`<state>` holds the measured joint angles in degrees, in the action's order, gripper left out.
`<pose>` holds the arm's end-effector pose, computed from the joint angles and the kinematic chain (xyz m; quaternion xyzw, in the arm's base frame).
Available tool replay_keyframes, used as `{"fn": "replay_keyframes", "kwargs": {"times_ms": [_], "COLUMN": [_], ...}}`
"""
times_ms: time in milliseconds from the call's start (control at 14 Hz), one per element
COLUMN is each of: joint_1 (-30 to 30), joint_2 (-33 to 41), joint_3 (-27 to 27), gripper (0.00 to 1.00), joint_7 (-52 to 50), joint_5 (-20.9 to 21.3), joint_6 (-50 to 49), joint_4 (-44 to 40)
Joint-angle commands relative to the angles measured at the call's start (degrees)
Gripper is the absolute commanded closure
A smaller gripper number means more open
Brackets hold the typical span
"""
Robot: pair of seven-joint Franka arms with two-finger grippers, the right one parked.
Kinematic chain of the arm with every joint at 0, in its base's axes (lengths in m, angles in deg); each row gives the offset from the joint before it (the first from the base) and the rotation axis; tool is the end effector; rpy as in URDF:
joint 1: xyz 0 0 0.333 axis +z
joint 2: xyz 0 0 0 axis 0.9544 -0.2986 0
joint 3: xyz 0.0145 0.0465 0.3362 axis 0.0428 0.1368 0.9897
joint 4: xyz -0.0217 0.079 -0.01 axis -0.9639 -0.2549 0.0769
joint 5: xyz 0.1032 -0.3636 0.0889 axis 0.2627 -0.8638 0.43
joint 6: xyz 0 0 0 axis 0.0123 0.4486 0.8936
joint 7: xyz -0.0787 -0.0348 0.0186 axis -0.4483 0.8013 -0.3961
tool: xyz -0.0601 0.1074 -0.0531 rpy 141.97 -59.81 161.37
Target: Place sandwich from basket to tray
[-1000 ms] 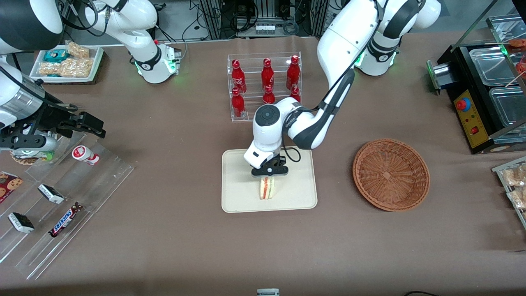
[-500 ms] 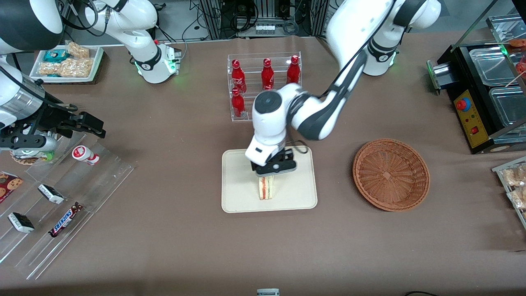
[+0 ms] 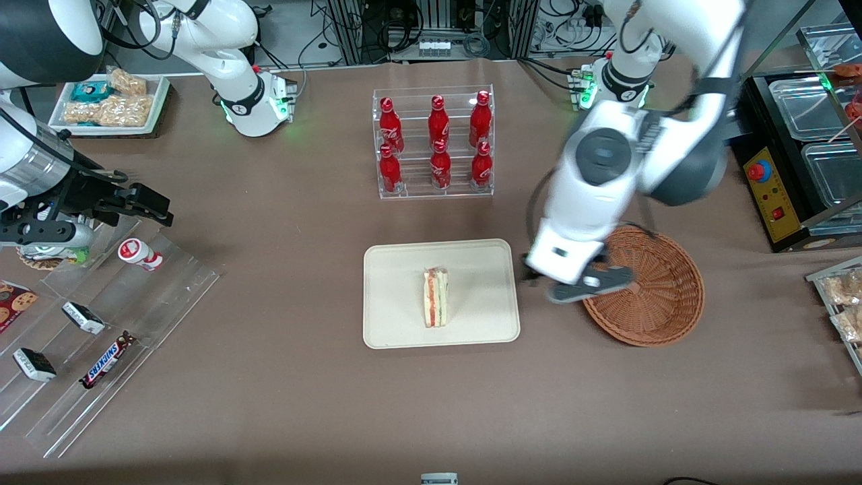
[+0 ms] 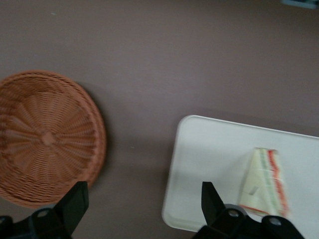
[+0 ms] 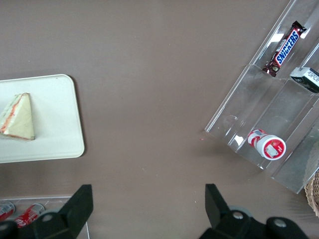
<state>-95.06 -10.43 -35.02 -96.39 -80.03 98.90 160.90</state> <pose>0.6100 -0.2684 0.4586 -0.9929 -0.1074 -0.0416 0.0304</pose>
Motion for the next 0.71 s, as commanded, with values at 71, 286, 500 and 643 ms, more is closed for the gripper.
{"fn": "replay_keyframes", "kwargs": {"times_ms": [71, 286, 500, 643], "joint_1": [9.05, 16.0, 17.95, 17.78], "joint_2": [10.04, 14.27, 17.96, 20.95], "joint_3": [-0.69, -0.69, -0.25, 4.04], "gripper": [0.0, 0.0, 0.0, 0.0], "joint_7": [12.11, 24.58, 35.57, 46.64], "joint_5": [-3.59, -6.58, -6.59, -6.76], "joint_6": [-0.09, -6.22, -11.33, -14.4], "joint_4": [11.39, 12.56, 12.38, 10.55]}}
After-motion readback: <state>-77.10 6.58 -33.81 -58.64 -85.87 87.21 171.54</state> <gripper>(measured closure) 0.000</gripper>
